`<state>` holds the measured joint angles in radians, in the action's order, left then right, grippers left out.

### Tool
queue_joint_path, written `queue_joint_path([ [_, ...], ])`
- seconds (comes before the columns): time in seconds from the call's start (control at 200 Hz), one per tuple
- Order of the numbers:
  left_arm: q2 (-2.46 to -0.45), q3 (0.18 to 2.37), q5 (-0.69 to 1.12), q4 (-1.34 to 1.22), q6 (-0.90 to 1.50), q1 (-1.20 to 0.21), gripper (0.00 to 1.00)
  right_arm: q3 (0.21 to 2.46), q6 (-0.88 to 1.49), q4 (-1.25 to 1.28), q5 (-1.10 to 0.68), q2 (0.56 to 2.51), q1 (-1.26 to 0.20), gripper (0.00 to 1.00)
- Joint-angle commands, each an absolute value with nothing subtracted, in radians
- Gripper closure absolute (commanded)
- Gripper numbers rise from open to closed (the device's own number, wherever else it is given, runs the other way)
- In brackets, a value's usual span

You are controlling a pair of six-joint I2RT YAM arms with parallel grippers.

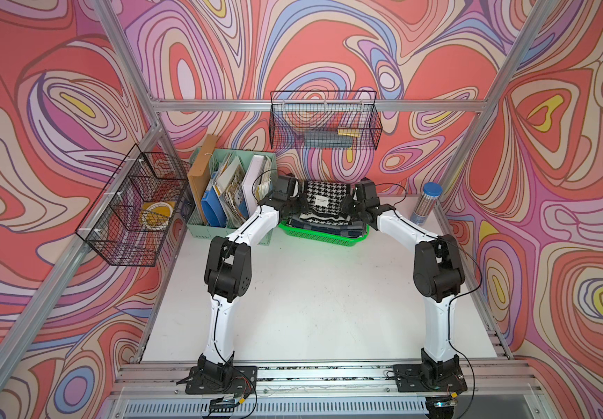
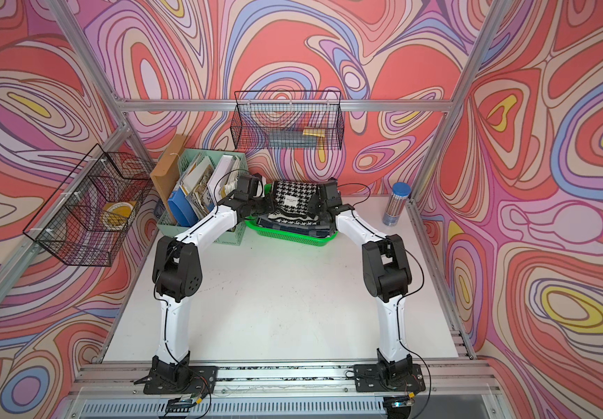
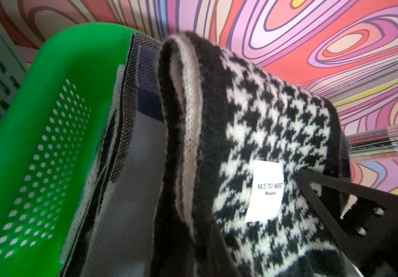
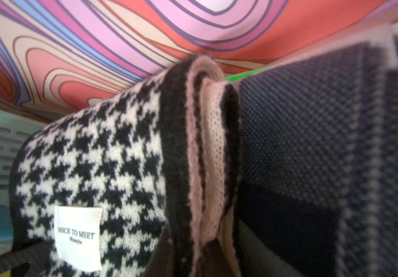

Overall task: Put the folded scarf in the basket
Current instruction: Place the scarf in the basket, then reset both arms

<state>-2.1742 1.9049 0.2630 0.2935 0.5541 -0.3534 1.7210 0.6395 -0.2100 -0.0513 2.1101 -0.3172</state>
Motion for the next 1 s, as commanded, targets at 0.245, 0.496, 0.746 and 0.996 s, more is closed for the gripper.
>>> queue_joint_path([
  [0.245, -1.843, 1.774, 0.266, 0.326, 0.553, -0.393, 0.01, 1.533, 0.649, -0.252, -0.06, 1.78, -0.319, 0.36],
  [0.496, -1.526, 1.404, 0.181, 0.272, 0.587, -0.441, 0.02, 1.269, 0.659, -0.302, 0.022, 1.427, -0.319, 0.35],
  [0.746, -1.131, 1.049, 0.004, 0.298, 0.581, -0.443, 0.01, 1.049, 0.606, -0.322, 0.173, 1.111, -0.319, 0.32],
  [0.996, -0.777, 0.743, -0.342, 0.331, 0.485, -0.442, 0.01, 0.818, 0.534, -0.187, 0.392, 0.971, -0.318, 0.02],
])
